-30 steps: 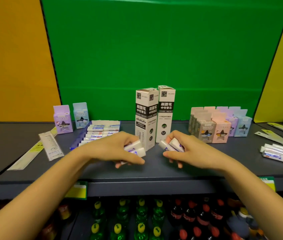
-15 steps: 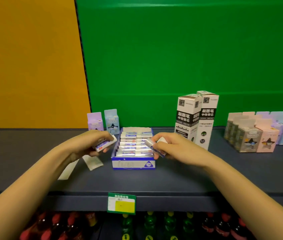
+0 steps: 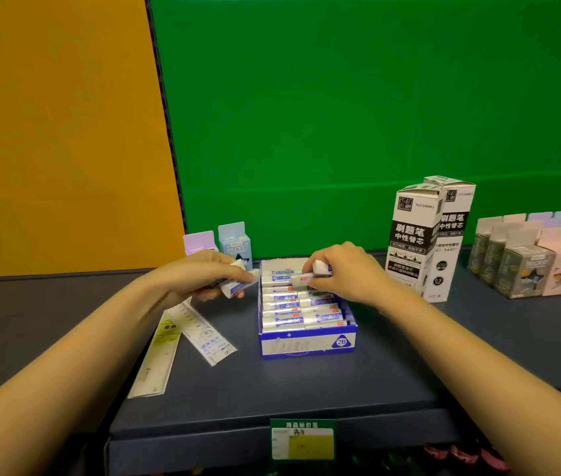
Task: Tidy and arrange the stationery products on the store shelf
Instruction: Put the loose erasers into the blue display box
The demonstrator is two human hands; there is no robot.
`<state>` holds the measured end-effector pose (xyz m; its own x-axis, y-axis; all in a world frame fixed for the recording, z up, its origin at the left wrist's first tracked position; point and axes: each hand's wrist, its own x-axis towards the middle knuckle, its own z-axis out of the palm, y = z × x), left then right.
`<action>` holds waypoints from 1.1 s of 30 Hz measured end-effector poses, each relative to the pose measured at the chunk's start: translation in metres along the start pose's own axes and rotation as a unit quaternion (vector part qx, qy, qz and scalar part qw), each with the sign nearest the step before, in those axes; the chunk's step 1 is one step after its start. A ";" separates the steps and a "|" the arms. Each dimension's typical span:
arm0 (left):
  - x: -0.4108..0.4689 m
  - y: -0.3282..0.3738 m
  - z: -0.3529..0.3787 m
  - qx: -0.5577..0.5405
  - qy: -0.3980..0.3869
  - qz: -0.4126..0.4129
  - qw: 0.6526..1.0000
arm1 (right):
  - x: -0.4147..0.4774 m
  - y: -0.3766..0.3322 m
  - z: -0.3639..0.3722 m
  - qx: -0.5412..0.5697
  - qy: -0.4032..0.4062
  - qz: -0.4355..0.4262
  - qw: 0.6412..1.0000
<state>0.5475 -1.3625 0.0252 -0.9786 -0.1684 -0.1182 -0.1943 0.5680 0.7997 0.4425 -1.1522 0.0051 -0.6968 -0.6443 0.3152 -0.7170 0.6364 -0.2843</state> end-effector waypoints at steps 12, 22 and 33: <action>0.018 0.009 0.016 0.033 0.109 0.063 0.991 | 0.004 0.006 0.010 -0.119 0.000 -0.036 0.992; 0.036 0.010 0.040 0.214 0.183 0.147 0.948 | 0.003 0.005 0.006 -0.140 -0.016 -0.043 0.989; 0.042 0.011 0.053 0.349 0.216 0.188 0.892 | 0.002 0.010 0.007 -0.129 -0.018 -0.047 0.990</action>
<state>0.5006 -1.3207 -0.0026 -0.8953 -0.0685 0.4402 0.0005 0.9880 0.1547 0.4336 -1.1504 -0.0038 -0.6309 -0.7174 0.2954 -0.7534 0.6574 -0.0125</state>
